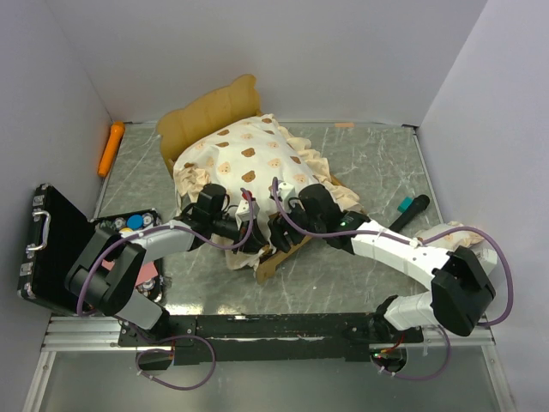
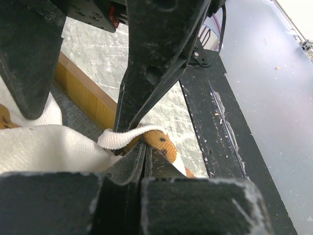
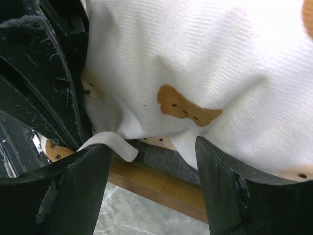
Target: Set up the pet bed
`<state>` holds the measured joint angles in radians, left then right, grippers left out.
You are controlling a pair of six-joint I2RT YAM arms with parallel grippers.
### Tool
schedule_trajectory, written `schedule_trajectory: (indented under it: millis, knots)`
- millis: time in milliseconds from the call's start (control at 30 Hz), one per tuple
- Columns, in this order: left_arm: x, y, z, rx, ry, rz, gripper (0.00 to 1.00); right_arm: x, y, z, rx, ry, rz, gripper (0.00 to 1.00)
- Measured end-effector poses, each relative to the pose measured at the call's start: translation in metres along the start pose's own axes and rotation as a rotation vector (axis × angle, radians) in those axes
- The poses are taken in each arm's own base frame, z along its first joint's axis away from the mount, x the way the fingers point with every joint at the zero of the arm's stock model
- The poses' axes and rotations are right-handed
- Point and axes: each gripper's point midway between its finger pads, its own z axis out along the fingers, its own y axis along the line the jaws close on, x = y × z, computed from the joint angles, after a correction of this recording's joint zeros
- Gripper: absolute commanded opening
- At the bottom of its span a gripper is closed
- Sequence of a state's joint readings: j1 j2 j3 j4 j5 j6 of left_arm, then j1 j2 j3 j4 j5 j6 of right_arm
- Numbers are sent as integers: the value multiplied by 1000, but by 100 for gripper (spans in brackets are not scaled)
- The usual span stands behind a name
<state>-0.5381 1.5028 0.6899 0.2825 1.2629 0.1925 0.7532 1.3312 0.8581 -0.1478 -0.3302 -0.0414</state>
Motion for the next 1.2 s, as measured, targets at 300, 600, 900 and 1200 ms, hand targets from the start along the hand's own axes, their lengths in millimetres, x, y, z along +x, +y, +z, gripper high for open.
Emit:
schedule_trajectory:
  millis: [300, 600, 900, 1200]
  knots:
    - [0, 2, 0, -9, -1, -6, 1, 3, -4, -9, 36, 18, 15, 77]
    - [2, 5, 0, -24, 6, -3, 1, -5, 0, -39, 59, -48, -9, 62]
    - [4, 5, 0, -28, 12, -7, 1, 26, 36, -34, -156, -47, -1, 49]
    - [6, 5, 0, -27, 16, -1, 1, 18, 37, -14, -197, -78, 51, 44]
